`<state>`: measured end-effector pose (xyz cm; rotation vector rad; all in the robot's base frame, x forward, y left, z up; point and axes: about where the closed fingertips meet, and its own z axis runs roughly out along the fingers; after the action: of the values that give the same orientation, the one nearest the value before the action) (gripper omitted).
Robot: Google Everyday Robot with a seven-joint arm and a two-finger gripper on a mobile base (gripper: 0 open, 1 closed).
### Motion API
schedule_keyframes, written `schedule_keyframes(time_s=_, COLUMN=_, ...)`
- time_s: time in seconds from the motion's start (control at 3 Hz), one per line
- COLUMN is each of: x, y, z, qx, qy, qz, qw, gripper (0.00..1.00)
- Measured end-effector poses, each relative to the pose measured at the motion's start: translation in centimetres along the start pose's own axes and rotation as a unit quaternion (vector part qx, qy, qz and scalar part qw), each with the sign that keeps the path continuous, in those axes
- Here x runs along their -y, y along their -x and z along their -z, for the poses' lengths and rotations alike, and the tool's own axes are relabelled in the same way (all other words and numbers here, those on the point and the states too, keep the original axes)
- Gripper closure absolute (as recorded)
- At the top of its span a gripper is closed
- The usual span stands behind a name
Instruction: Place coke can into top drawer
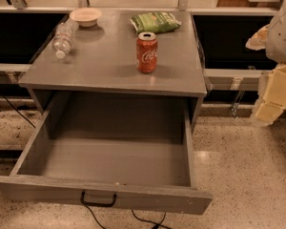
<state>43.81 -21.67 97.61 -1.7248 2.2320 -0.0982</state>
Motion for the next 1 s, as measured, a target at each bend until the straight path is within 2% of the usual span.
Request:
schedule_keyframes(time_s=0.33, x=0.0, y=0.0, z=0.0, qx=0.000, qy=0.000, qz=0.000, qw=1.0000, gripper=0.00)
schedule_keyframes(time_s=0.67, x=1.5, y=0.8, z=-0.9, qx=0.016, qy=0.000, qz=-0.012, qw=0.9998, gripper=0.00)
schedule_keyframes(time_s=1.0, x=4.8, y=2.0, z=-2.8, qx=0.055, qy=0.009, qz=-0.042, qw=0.9976, gripper=0.00)
